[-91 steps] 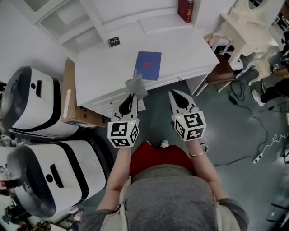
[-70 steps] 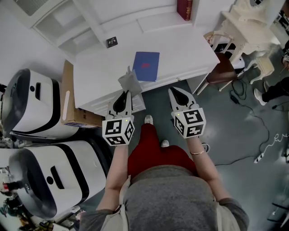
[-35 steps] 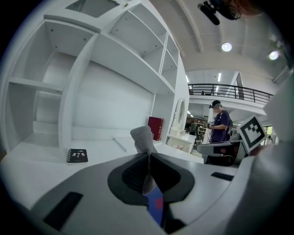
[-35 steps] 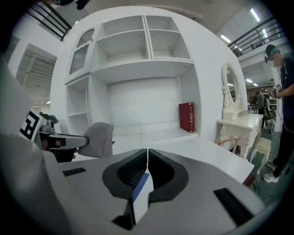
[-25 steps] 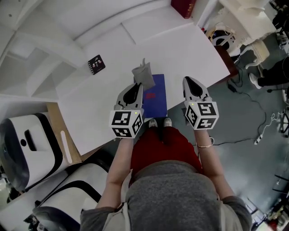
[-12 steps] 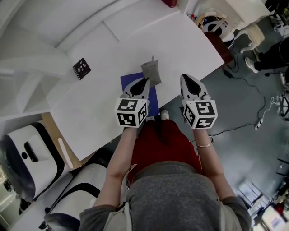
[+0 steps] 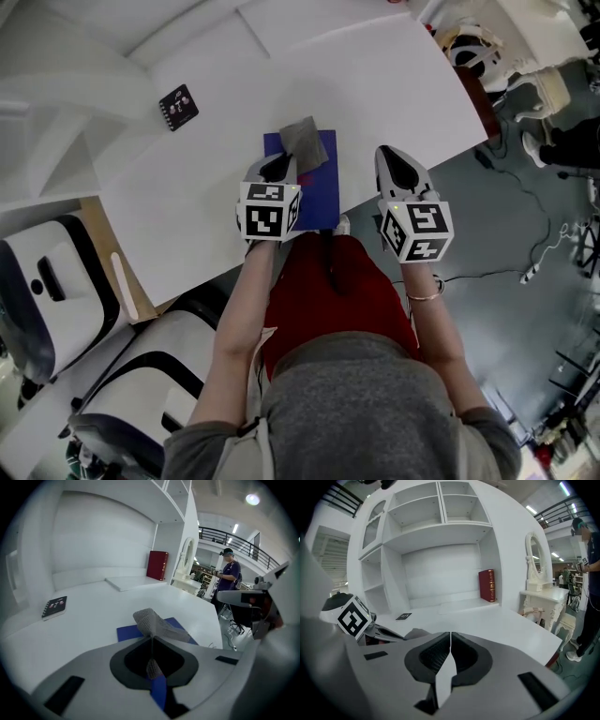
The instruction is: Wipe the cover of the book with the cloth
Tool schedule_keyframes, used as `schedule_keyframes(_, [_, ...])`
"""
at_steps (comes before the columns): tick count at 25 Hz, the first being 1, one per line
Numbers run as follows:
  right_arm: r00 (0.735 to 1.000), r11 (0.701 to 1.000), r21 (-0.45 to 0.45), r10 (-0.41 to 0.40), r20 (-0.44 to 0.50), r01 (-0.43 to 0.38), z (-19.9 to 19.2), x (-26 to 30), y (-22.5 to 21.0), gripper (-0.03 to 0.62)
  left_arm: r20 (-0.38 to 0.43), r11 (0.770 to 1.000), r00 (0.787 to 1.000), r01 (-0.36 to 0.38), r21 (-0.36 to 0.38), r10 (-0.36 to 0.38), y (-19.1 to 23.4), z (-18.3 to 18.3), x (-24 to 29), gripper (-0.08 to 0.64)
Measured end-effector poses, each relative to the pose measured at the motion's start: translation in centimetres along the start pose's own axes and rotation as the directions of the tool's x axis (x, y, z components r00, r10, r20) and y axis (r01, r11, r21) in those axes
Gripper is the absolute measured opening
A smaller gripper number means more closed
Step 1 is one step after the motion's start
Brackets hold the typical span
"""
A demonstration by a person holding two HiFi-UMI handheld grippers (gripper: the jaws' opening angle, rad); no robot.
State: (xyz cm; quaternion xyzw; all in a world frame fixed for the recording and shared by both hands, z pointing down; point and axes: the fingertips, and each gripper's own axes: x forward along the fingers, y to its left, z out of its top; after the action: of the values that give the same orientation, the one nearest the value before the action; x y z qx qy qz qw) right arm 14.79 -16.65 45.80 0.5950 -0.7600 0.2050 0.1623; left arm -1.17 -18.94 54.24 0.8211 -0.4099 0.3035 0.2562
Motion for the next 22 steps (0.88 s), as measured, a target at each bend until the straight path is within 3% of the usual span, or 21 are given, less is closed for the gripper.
schedule_keyframes(9, [0.995,0.993,-0.066,0.096,-0.003,-0.096,0.6,2.1,3.7,0.029,-0.006,0.980,0.983,-0.183,-0.080,0.183,7.2,-3.3,-4.6,0.025])
schedule_keyframes(14, [0.994,0.991,-0.072,0.111,0.014,-0.110,1.6,1.9,5.0,0.030,0.048,0.963,0.967,-0.242,-0.121,0.249,9.1,-3.3,-7.9,0.025])
schedule_keyframes(18, [0.994,0.992,-0.071,0.104,0.031,-0.102,2.1,1.4,5.0,0.029,0.133,0.970,0.969,-0.187,-0.154,0.208,7.5,-1.7,-9.9,0.025])
schedule_keyframes(22, [0.996,0.996,-0.060,0.072,0.046,-0.069,2.3,0.5,4.0,0.029,0.203,0.987,0.977,-0.036,-0.155,0.067,2.9,0.7,-10.0,0.025])
